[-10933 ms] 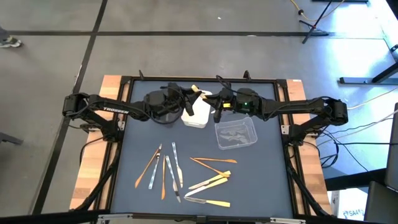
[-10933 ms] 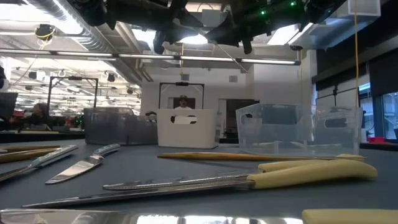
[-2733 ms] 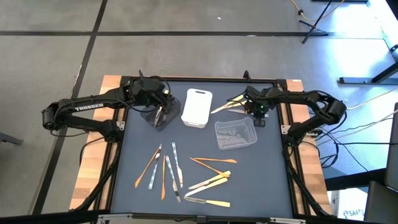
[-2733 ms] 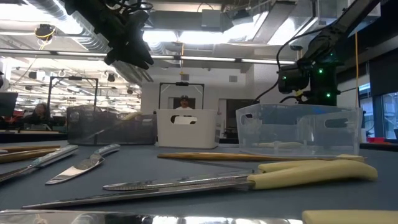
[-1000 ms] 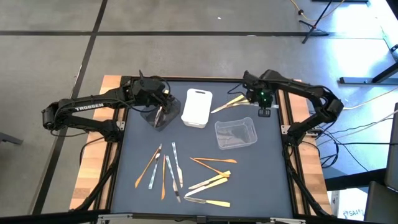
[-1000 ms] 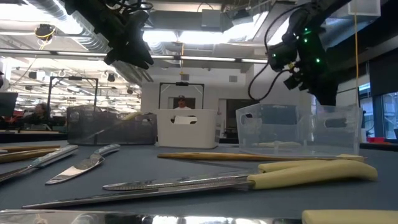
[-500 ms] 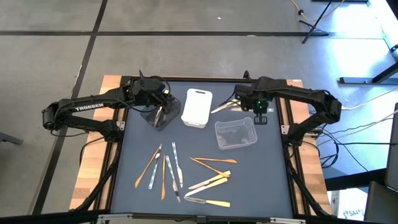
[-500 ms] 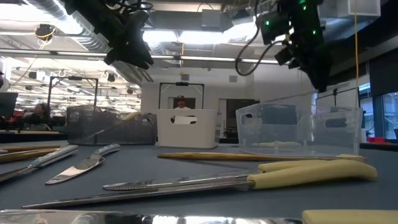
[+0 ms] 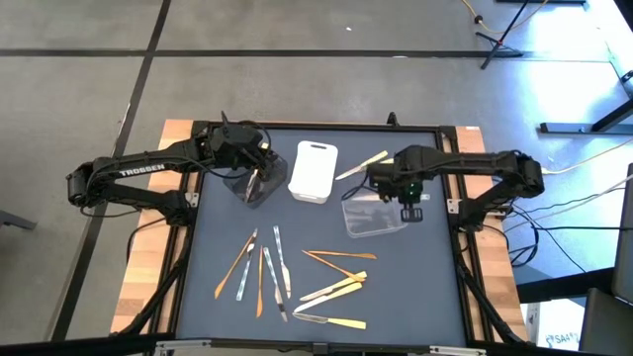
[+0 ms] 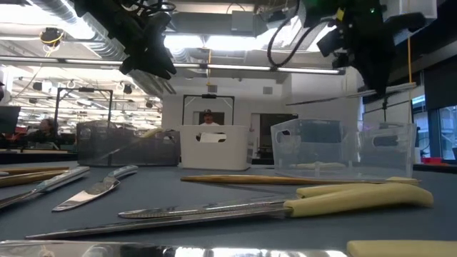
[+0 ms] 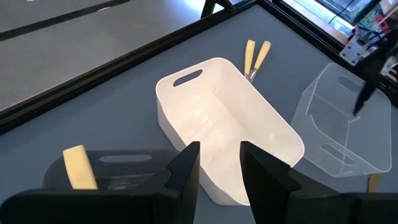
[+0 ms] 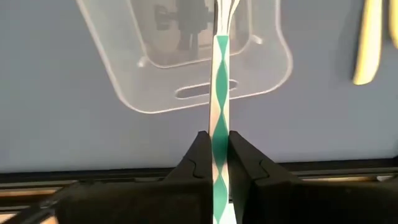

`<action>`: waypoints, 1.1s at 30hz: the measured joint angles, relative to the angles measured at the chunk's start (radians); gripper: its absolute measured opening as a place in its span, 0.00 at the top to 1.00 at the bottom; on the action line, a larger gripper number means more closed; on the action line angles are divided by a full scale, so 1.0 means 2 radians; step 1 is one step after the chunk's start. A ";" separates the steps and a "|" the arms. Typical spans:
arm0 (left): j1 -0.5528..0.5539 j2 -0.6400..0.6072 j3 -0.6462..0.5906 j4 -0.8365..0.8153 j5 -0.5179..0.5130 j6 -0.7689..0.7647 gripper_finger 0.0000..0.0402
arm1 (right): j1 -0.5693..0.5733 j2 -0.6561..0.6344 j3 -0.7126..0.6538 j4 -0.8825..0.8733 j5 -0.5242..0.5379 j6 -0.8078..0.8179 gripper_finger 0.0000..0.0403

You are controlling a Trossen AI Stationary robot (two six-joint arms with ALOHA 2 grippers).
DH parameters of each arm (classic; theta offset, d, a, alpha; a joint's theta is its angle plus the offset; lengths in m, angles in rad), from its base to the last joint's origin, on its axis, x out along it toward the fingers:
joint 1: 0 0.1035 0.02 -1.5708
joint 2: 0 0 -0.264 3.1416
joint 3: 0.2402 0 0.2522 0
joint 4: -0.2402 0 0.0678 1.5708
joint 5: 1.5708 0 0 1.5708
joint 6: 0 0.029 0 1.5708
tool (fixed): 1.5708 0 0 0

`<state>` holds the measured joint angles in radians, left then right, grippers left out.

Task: Sort silverware by color (type)
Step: Put the top green knife into the transparent bin

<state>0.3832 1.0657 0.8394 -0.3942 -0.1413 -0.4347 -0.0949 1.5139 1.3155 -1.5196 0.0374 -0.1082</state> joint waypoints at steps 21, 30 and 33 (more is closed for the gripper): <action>0.000 0.000 0.000 0.000 0.000 -0.002 0.73 | 0.031 0.013 0.000 0.014 -0.059 0.065 0.98; 0.000 0.000 0.000 0.001 0.000 -0.002 0.73 | 0.031 0.065 0.000 0.011 -0.063 0.065 0.98; 0.000 0.000 0.000 0.001 0.000 -0.001 0.73 | 0.031 0.075 0.000 0.011 -0.063 0.064 0.98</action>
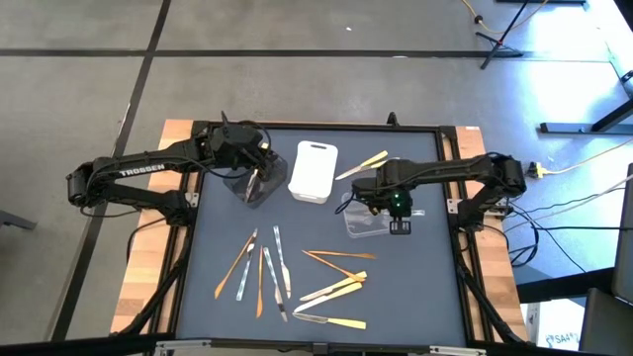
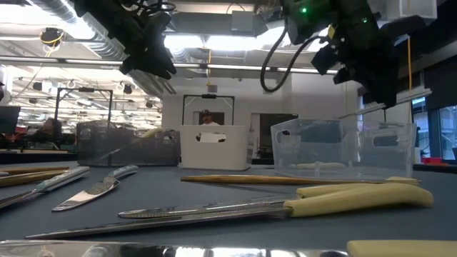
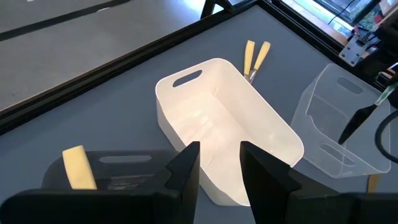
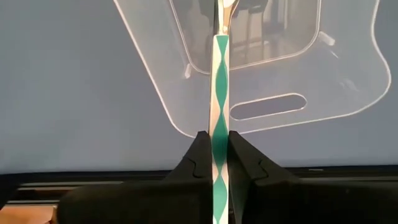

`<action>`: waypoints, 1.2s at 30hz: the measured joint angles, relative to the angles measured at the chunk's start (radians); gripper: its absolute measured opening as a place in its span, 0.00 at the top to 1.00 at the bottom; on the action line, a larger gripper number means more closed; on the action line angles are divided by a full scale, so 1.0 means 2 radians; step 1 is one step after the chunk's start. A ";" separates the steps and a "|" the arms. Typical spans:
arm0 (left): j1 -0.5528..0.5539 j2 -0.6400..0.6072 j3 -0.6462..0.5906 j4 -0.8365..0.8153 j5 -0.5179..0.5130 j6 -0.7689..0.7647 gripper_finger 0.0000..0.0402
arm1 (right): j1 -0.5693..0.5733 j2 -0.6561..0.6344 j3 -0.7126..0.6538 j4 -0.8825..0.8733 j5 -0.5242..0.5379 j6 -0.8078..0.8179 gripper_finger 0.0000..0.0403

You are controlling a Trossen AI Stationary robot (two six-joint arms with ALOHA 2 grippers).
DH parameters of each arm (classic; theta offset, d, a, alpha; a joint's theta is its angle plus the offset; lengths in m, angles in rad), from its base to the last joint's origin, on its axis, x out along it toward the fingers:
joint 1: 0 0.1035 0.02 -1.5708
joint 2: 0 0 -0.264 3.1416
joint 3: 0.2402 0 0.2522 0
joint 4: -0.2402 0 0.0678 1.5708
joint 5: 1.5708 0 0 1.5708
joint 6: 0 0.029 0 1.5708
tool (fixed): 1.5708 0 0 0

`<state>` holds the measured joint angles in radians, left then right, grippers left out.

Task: Sort silverware by color (type)
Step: Put the top green knife into the transparent bin

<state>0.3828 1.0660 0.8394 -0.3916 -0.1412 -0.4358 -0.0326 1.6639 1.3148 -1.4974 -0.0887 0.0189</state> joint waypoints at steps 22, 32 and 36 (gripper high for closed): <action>0.000 0.000 0.000 0.001 0.000 -0.001 0.73 | 0.000 0.010 0.000 0.039 -0.007 0.001 0.98; 0.000 0.000 0.000 0.001 0.000 0.000 0.73 | 0.000 0.010 0.000 0.051 -0.004 0.001 0.98; 0.000 0.000 0.000 0.001 0.000 0.000 0.73 | 0.000 0.010 0.000 0.051 -0.004 0.001 0.98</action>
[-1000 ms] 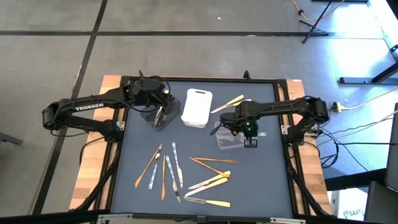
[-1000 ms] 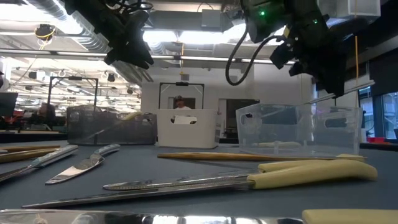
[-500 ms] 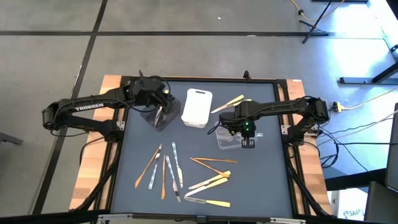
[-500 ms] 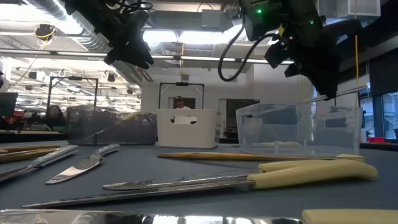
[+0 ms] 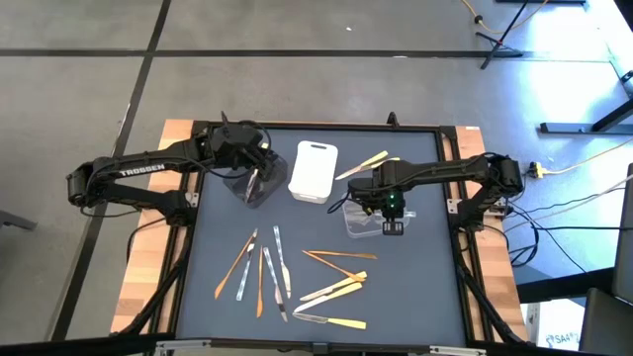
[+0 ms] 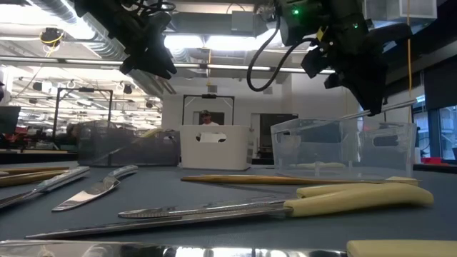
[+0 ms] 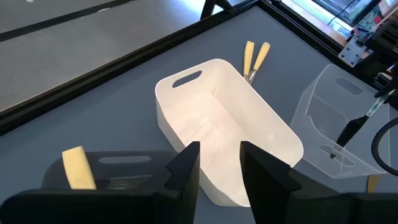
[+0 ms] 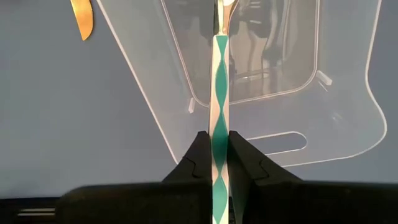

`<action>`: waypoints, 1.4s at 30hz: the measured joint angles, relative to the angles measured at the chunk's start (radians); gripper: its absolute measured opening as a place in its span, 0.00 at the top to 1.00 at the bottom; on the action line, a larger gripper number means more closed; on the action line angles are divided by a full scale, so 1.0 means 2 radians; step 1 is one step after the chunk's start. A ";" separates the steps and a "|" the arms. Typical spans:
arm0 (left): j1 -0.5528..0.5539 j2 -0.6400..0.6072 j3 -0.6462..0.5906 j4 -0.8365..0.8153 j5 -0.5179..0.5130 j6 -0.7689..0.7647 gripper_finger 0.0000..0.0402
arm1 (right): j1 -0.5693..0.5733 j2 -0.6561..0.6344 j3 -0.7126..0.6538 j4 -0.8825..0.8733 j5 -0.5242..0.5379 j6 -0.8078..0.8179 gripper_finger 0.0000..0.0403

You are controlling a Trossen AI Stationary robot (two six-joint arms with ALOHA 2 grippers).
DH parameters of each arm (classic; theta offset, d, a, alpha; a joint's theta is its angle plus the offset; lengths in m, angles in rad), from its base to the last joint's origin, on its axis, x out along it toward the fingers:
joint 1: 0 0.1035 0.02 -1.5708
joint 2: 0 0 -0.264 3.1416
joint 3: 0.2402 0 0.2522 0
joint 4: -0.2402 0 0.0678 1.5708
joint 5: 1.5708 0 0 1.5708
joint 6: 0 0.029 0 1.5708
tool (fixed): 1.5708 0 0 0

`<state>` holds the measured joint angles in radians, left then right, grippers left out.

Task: Sort silverware by color (type)
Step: Put the top green knife into the transparent bin

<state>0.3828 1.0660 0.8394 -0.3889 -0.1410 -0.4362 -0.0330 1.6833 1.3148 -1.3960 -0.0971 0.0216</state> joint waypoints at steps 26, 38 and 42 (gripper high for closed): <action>0.000 0.000 0.000 0.000 0.000 0.000 0.73 | 0.000 0.000 0.000 -0.048 0.000 0.065 0.98; 0.000 0.000 0.000 0.000 0.000 0.000 0.73 | 0.000 0.000 0.000 -0.049 -0.004 0.154 0.98; 0.000 0.000 0.000 0.000 0.000 0.000 0.73 | 0.000 0.000 0.000 -0.046 -0.004 0.158 0.98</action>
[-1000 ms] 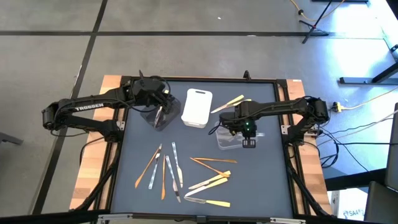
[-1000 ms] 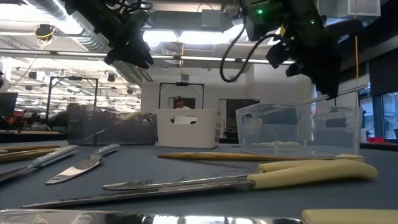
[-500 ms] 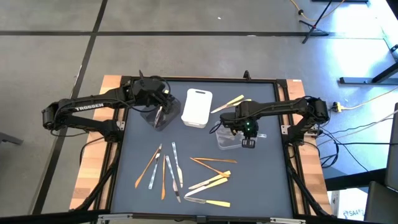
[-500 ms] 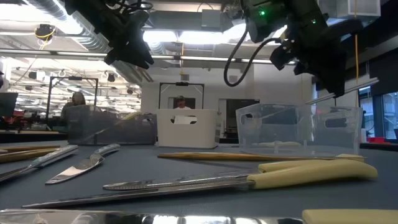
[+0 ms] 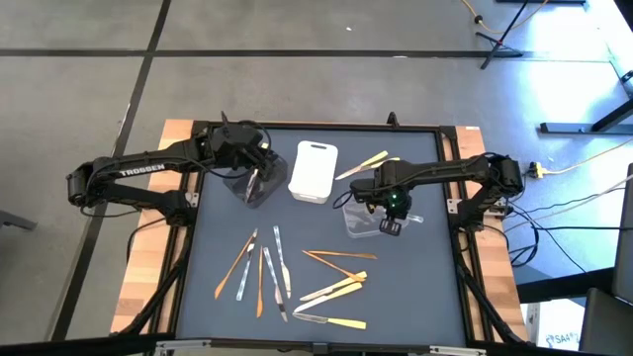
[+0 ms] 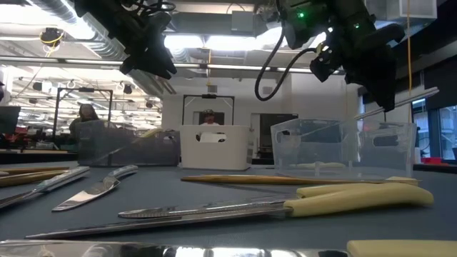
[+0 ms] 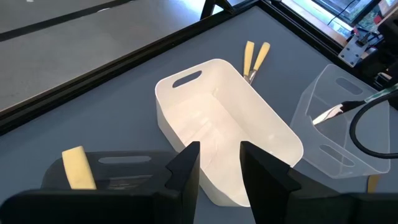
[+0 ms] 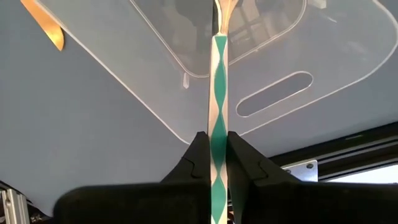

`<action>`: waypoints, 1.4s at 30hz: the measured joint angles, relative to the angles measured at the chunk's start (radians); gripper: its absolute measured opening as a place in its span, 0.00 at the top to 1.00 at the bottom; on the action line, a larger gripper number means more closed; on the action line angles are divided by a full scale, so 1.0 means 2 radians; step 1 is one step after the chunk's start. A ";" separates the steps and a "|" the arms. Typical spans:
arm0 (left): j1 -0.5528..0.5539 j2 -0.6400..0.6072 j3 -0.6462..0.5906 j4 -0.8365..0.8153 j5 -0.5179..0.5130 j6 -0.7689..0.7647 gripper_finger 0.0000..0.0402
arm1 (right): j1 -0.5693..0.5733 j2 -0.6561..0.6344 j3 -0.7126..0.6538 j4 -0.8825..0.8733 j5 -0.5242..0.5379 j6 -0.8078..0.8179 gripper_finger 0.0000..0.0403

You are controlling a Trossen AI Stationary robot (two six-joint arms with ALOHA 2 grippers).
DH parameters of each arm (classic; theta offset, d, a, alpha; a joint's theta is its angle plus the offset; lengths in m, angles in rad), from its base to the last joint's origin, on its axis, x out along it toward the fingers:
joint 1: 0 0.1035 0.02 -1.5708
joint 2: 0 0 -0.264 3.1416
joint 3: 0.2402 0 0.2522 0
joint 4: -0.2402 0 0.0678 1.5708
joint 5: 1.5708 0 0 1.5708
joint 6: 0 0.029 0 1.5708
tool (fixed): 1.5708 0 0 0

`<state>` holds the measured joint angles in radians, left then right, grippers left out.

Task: Sort silverware by color (type)
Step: Put the top green knife into the transparent bin, then put the right green knife into the transparent bin

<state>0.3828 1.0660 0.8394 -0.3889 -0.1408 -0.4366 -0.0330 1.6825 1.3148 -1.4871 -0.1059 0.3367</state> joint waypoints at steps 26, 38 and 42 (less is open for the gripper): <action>0.000 0.000 0.000 0.000 0.000 0.000 0.73 | 0.000 0.000 0.000 0.003 0.000 0.000 0.72; 0.000 0.000 0.000 0.000 0.024 -0.001 0.73 | 0.000 0.000 0.000 -0.001 0.000 0.000 0.72; 0.000 0.000 0.000 0.000 0.056 -0.004 0.73 | 0.000 -0.001 0.000 -0.011 0.000 -0.001 0.73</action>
<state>0.3824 1.0660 0.8394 -0.3891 -0.0296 -0.4441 -0.0328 1.6800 1.3148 -1.5094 -0.1053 0.3355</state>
